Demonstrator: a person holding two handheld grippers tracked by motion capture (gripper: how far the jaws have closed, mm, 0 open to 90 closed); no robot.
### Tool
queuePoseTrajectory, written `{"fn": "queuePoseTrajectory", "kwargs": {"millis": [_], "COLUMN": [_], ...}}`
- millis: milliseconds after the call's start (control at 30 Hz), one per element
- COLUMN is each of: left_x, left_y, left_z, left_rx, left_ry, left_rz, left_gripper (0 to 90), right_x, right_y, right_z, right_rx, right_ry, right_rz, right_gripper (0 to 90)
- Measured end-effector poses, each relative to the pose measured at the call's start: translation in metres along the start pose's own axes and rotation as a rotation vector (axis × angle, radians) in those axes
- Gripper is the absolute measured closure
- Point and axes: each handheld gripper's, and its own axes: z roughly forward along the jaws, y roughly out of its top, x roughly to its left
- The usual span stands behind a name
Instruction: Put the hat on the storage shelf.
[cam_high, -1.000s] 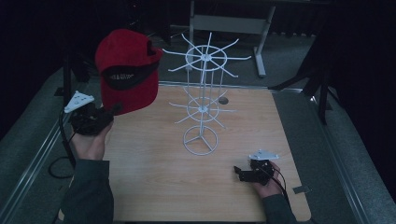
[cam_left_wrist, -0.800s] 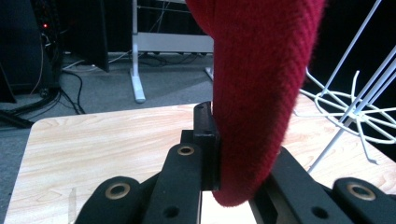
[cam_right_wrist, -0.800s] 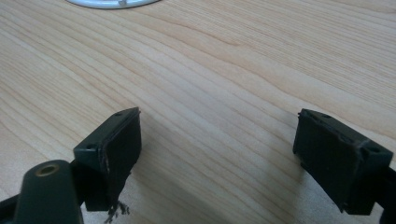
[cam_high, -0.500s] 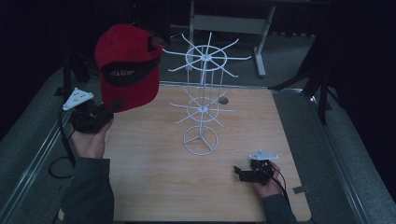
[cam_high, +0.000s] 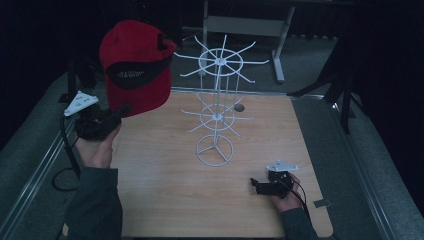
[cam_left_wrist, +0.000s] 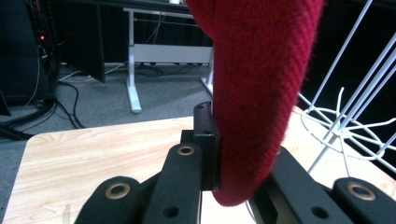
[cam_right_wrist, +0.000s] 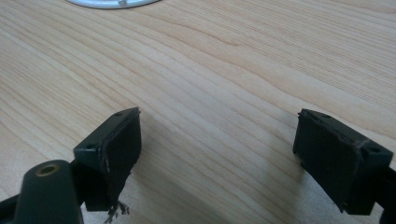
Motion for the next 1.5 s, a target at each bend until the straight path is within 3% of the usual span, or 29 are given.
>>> {"fn": "queuePoseTrajectory", "kwargs": {"millis": [1500], "left_x": [-0.015], "left_y": [0.011], "left_z": [-0.016], "left_rx": [-0.063], "left_ry": [-0.057], "left_rz": [0.028], "left_gripper": [86.0], "right_x": [0.000], "right_y": [0.000], "right_z": [0.000], "right_rx": [0.001], "right_ry": [0.000], "right_rz": [-0.001], "right_gripper": [15.1]}}
